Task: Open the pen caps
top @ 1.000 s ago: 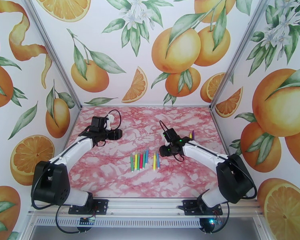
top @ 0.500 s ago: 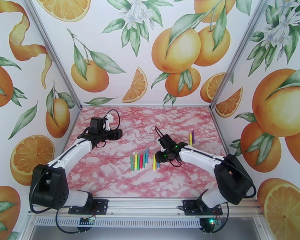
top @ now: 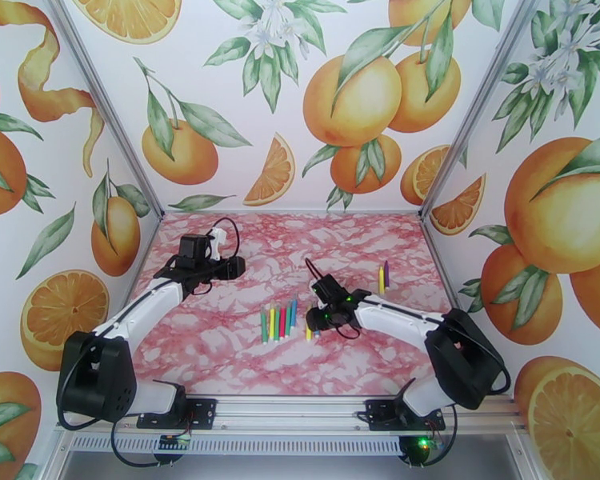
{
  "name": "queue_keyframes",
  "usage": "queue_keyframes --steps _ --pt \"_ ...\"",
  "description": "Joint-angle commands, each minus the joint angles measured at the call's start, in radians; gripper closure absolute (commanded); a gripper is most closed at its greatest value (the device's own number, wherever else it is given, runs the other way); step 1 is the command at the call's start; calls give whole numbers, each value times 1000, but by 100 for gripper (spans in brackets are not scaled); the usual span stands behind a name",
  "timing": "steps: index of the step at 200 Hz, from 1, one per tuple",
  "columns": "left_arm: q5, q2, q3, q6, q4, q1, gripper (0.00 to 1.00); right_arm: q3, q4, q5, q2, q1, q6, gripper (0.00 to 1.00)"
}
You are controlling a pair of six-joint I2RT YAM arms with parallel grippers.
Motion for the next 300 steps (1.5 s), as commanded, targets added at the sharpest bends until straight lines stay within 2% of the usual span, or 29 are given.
queue_keyframes --steps 1,86,137,196,300 --pt "19 8 26 13 21 -6 28 5 19 6 40 9 19 56" --pt "58 117 60 -13 93 -12 28 7 -6 114 74 21 67 63" --pt "66 189 141 2 70 -16 28 37 -38 172 100 25 83 67" --pt "69 187 155 13 52 -18 28 84 -74 209 153 33 89 75" --pt "63 175 152 -8 44 -52 28 131 -71 253 159 34 39 83"
